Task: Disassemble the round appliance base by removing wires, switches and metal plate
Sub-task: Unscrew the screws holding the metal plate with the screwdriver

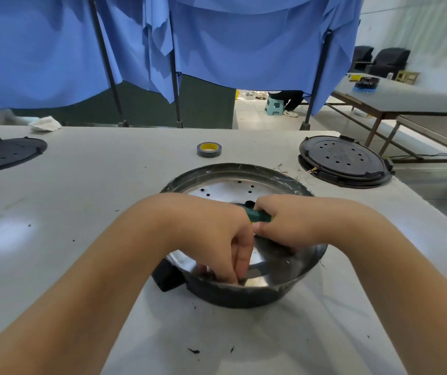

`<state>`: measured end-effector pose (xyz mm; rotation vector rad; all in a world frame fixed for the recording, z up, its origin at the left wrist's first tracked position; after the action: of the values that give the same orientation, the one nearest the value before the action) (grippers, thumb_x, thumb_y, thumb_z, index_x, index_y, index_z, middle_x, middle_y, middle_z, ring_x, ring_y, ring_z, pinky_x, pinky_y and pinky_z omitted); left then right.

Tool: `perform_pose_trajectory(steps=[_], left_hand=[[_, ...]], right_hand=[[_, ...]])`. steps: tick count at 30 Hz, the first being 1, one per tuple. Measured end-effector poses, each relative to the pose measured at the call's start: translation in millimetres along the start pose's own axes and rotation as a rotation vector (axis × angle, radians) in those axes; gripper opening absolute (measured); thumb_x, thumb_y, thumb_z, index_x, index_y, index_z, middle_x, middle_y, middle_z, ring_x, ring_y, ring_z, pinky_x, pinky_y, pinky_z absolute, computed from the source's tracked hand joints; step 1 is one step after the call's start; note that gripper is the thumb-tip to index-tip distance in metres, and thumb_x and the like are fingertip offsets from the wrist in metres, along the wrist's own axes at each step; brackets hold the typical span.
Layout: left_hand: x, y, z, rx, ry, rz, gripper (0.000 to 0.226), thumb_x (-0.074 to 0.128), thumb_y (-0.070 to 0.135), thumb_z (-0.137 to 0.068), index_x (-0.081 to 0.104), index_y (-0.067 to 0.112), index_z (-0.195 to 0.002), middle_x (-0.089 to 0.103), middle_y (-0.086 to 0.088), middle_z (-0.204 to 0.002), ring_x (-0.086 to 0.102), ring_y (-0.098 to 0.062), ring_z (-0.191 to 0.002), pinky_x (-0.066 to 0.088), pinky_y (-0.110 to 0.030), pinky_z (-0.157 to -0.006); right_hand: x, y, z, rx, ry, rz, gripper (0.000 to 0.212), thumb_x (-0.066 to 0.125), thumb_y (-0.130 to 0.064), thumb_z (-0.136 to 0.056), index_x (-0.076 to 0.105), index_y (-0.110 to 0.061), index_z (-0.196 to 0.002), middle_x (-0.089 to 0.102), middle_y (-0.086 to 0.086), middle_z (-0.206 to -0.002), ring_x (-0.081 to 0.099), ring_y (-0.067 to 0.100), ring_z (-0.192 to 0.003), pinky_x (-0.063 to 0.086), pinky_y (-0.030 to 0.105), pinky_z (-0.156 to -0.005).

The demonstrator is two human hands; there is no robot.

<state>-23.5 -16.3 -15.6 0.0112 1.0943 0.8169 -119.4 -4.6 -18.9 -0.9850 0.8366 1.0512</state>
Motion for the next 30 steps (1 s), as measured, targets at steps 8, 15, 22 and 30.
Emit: perform_pose_trajectory(steps=[8, 15, 22, 30], left_hand=[[2.7, 3.0, 2.1, 0.003, -0.034, -0.029, 0.015, 0.069, 0.021, -0.087, 0.068, 0.030, -0.075, 0.059, 0.021, -0.052, 0.055, 0.009, -0.051, 0.037, -0.003, -0.044], [4.8, 4.0, 2.9, 0.019, -0.024, -0.079, 0.014, 0.065, 0.020, -0.090, 0.068, 0.029, -0.080, 0.057, 0.023, -0.052, 0.052, 0.013, -0.052, 0.038, -0.002, -0.045], [4.6, 5.2, 3.2, 0.007, 0.020, -0.155, 0.014, 0.060, 0.022, -0.092, 0.065, 0.031, -0.082, 0.056, 0.019, -0.063, 0.051, 0.011, -0.051, 0.037, -0.001, -0.044], [5.6, 4.5, 3.9, 0.016, 0.011, -0.179, 0.011, 0.059, 0.026, -0.093, 0.063, 0.033, -0.085, 0.054, 0.018, -0.065, 0.050, 0.014, -0.053, 0.035, 0.001, -0.044]], right_hand=[[0.4, -3.4, 1.0, 0.002, 0.014, 0.044, 0.016, 0.044, -0.040, -0.099, 0.044, -0.025, -0.104, 0.058, 0.000, -0.101, 0.058, 0.019, -0.088, 0.042, 0.025, -0.062], [0.9, -5.0, 0.8, -0.007, 0.023, 0.064, 0.016, 0.044, -0.040, -0.099, 0.044, -0.024, -0.102, 0.055, -0.001, -0.096, 0.055, 0.019, -0.086, 0.039, 0.030, -0.064], [1.0, -4.8, -0.3, 0.002, 0.026, 0.080, 0.018, 0.044, -0.041, -0.099, 0.043, -0.023, -0.101, 0.052, -0.001, -0.096, 0.053, 0.019, -0.087, 0.038, 0.031, -0.069], [-0.8, -5.6, 3.7, -0.012, 0.011, 0.065, 0.023, 0.044, -0.040, -0.099, 0.047, -0.023, -0.113, 0.053, -0.003, -0.099, 0.053, 0.018, -0.091, 0.038, 0.031, -0.072]])
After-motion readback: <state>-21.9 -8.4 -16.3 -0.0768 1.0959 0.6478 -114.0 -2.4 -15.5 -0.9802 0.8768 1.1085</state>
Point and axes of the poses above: each hand's wrist, its own z-axis away from the middle knuckle, its own x-axis out of the palm, y = z × x, the point moved 7 cm from there along -z, towards the middle knuckle
